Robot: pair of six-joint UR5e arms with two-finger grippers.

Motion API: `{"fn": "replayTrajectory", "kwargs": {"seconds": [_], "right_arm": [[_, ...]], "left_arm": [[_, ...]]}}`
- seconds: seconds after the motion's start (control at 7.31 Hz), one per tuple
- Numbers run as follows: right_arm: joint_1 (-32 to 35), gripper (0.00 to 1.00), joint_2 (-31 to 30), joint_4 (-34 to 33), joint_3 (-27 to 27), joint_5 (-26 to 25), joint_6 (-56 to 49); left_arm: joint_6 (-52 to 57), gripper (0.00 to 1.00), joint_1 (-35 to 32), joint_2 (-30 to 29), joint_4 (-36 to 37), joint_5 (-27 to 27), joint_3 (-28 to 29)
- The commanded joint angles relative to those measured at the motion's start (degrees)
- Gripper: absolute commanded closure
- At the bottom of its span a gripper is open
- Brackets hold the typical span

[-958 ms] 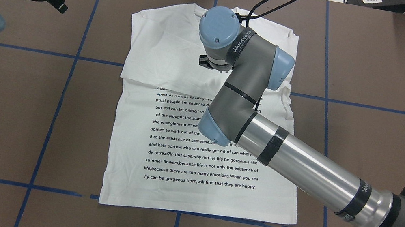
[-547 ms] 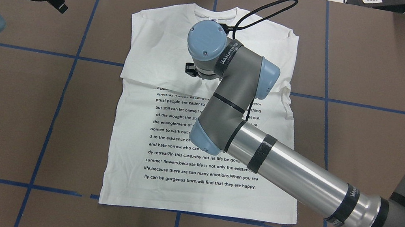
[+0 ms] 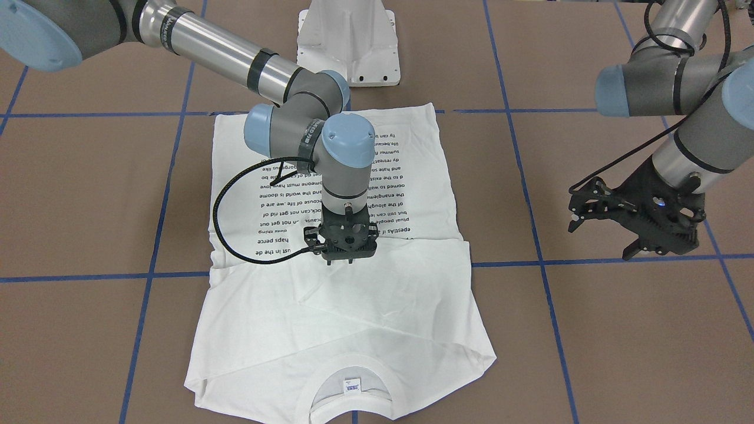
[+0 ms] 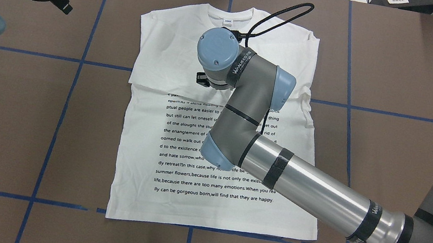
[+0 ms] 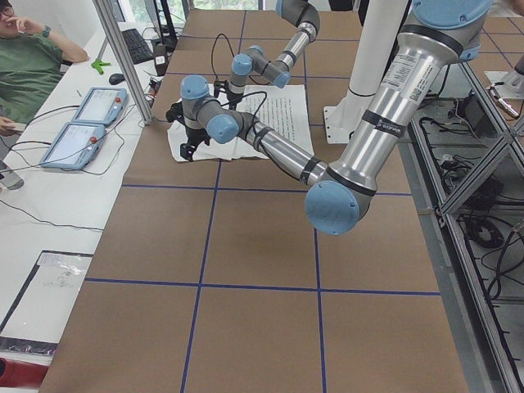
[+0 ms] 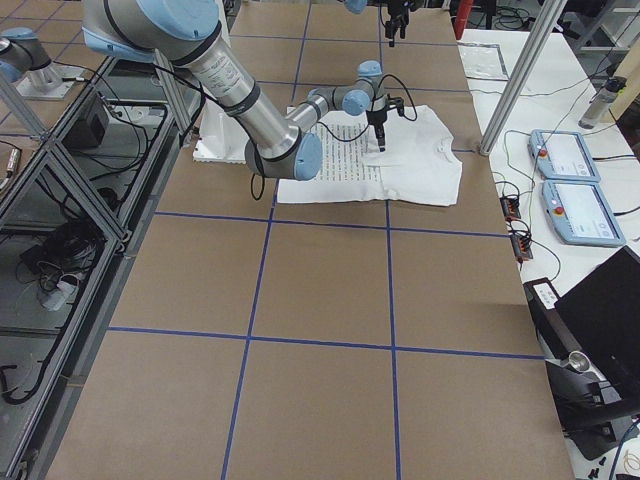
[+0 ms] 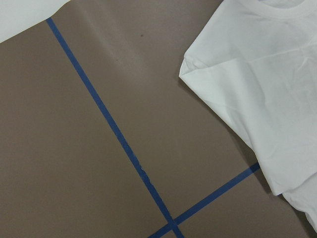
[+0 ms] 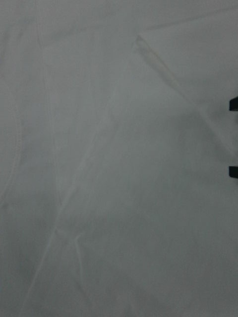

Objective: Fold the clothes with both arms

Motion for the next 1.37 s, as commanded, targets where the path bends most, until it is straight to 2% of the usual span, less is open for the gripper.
{"fn": "replayTrajectory", "kwargs": {"seconds": [0.0, 0.27, 0.41, 0.55, 0.68, 1.23], "right_arm": [[-0.1, 0.55, -0.09, -0.03, -0.29, -0.01, -0.43], [-0.19, 0.55, -0.09, -0.03, -0.29, -0.1, -0.34], [-0.28, 0.61, -0.09, -0.03, -0.38, -0.1, -0.34], [-0.28, 0.9, -0.09, -0.03, -0.38, -0.1, -0.17], [-0.28, 1.0, -0.17, -0.03, -0.38, -0.19, 0.0], [0.68, 1.0, -0.26, -2.3, 1.63, 0.69, 0.01]], "left_arm": [[0.0, 0.0, 0.0, 0.0, 0.0, 0.0, -0.06], [0.0, 0.0, 0.0, 0.0, 0.0, 0.0, -0.06], [0.0, 0.0, 0.0, 0.0, 0.0, 0.0, -0.06], [0.0, 0.0, 0.09, 0.0, 0.0, 0.0, -0.06], [0.0, 0.0, 0.09, 0.0, 0.0, 0.0, -0.06], [0.0, 0.0, 0.09, 0.0, 0.09, 0.0, -0.15]]}}
